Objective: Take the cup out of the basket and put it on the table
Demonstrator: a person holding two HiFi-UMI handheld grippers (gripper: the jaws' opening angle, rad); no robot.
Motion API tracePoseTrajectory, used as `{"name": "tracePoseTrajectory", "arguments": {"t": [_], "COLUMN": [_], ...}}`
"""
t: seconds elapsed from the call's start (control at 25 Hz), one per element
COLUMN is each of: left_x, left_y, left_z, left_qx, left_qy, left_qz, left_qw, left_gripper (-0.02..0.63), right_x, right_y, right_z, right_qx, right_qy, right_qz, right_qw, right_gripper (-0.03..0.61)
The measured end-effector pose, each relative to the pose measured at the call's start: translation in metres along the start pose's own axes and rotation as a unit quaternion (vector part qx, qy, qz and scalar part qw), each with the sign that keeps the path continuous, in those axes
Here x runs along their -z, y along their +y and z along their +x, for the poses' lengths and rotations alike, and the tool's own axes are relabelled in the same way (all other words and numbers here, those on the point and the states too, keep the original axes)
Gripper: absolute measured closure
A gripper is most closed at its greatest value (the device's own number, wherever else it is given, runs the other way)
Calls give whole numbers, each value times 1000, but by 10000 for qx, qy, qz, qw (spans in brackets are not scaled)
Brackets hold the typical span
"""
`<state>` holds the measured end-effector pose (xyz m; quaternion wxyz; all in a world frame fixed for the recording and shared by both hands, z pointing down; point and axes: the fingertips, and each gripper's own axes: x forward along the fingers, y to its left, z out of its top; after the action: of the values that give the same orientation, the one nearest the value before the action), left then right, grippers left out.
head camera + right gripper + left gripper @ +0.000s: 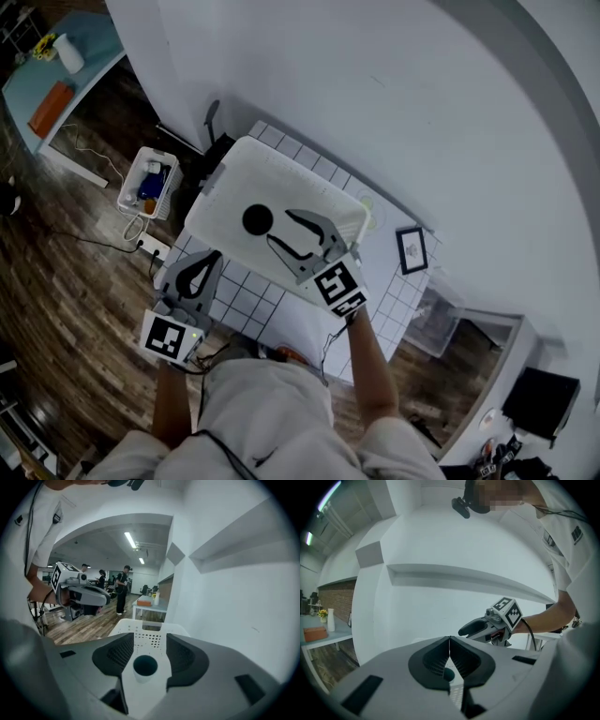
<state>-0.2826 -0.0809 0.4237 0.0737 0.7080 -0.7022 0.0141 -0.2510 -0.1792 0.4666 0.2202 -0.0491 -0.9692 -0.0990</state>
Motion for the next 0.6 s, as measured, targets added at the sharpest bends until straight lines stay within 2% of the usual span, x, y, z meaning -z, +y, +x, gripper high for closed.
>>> {"name": "tracePoseTrajectory", "arguments": {"t": [0.12,0.24,0.44,0.6], "left_x": [3,5,9,11], "left_y": [3,6,10,13], "left_z": [3,7,15,21], "left_qx": [-15,-27,-19,-8], "left_qy": [19,41,99,111], "left_qz": [-6,-40,-96,-119], "left_qw": [10000,10000,9999,9999], "left_gripper": [604,604,604,604], "right_x": [15,37,78,110], "right_y": [2,4,17,25], "right_z": [25,50,82,99], "right_qx": [-476,-961,-1762,-2215], "right_qy": [402,924,1766,2354], "right_qz": [-372,-788,-1228,-1589], "right_qw": [9974,9879,9606,9329], "right_gripper": [314,235,155,127]}}
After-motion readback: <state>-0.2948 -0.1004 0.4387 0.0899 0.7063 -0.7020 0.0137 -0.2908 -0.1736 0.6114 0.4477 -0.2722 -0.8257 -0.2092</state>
